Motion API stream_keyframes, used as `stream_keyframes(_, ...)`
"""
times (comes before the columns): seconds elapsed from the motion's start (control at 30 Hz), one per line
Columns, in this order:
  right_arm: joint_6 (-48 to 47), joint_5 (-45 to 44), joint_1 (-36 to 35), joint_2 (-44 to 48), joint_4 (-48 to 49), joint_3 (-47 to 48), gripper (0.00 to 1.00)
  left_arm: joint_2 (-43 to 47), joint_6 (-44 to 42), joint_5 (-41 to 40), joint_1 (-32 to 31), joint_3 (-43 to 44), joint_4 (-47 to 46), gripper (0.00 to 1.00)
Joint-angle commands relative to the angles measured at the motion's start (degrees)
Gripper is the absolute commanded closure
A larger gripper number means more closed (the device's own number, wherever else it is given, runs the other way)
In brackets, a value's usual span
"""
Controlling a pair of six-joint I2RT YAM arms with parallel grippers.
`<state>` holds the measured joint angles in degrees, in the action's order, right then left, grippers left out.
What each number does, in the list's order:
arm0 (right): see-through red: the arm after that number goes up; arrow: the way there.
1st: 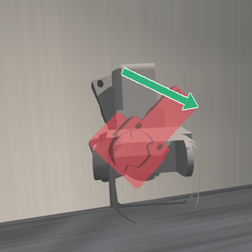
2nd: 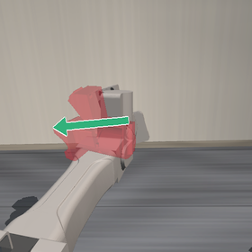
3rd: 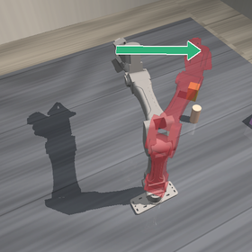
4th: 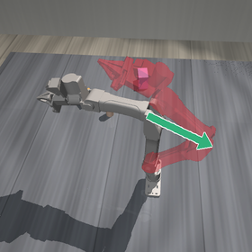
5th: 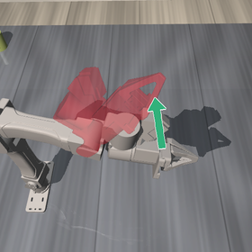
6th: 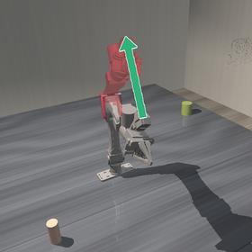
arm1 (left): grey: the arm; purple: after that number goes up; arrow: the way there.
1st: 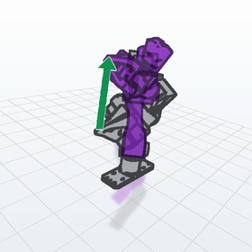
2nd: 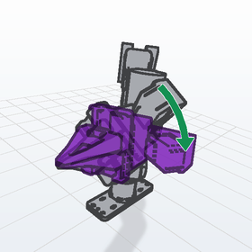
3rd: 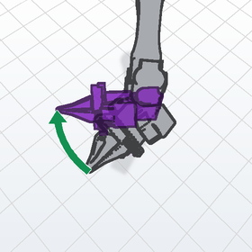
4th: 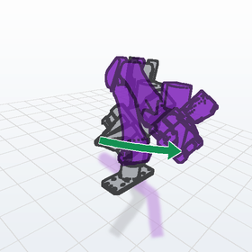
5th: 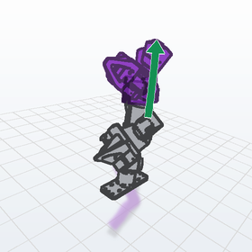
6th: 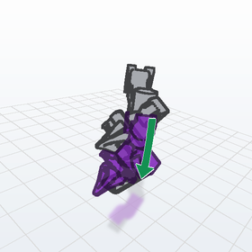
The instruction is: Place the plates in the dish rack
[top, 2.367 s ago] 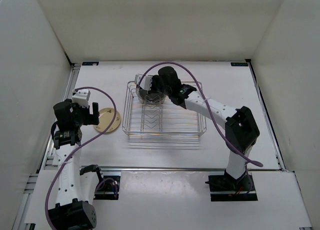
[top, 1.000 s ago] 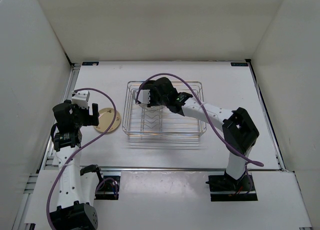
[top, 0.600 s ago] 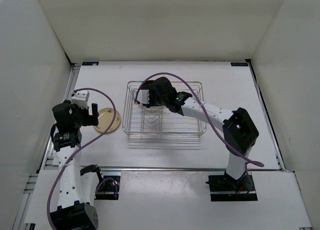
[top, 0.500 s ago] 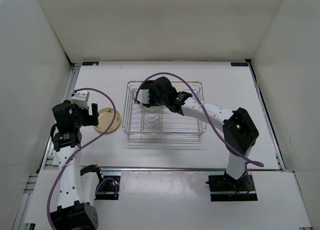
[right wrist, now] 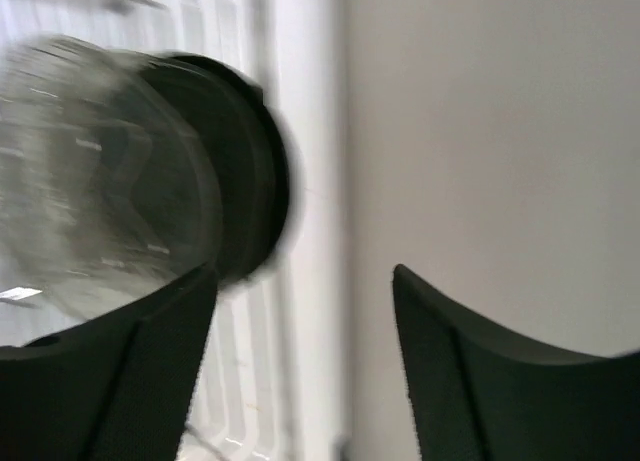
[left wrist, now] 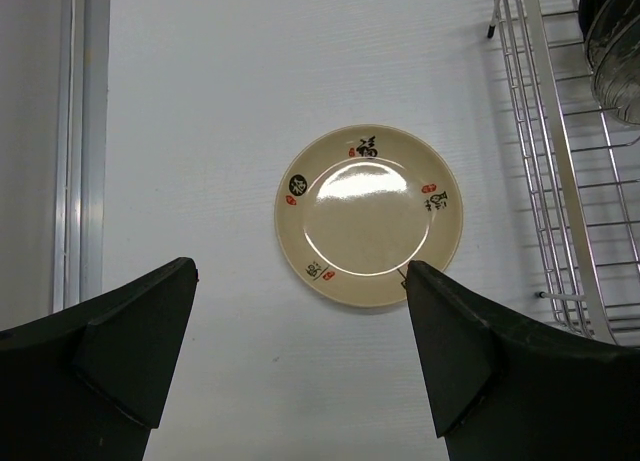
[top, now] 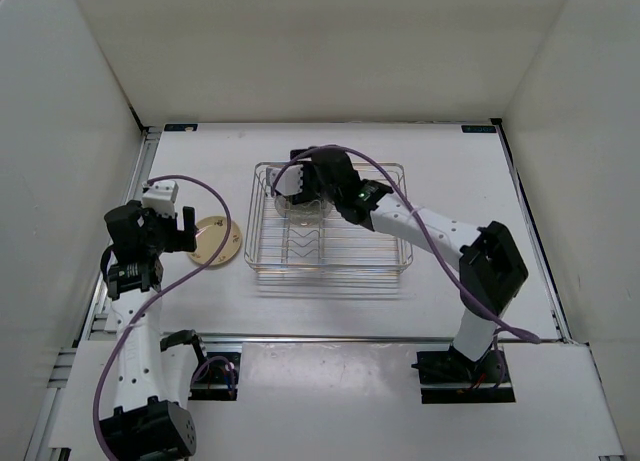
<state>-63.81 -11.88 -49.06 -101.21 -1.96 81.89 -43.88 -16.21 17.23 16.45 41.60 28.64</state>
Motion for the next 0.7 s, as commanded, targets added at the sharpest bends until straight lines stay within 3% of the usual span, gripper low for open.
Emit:
stream_keyframes(0.0,-11.05,-10.43,1.06,5.75,10.21,4.59,0.21,-2.43,-0.49,0.96,0.52,-0.82,-0.08,0.04)
stream_keyframes(0.1,-15.46,-15.0,4.22,6.98,10.75,7.4,0.02,-6.12,-0.49,1.74,1.04,-0.82,-0.61,0.04)
stream_keyframes(0.27,-5.56,-18.97,14.13,12.6,1.81,8.55,0.0,-14.89,-0.49,9.47,8.22,-0.21,-1.13,0.01)
stream_keyframes(0.43,14.3,-8.63,24.34,19.99,-14.54,5.49,0.0,-22.12,-2.16,17.3,15.1,2.42,-1.13,0.01)
stream_keyframes(0.67,27.5,8.18,38.31,27.55,-17.3,-8.13,0.0,-31.0,-5.58,24.16,17.65,4.45,-0.61,0.03)
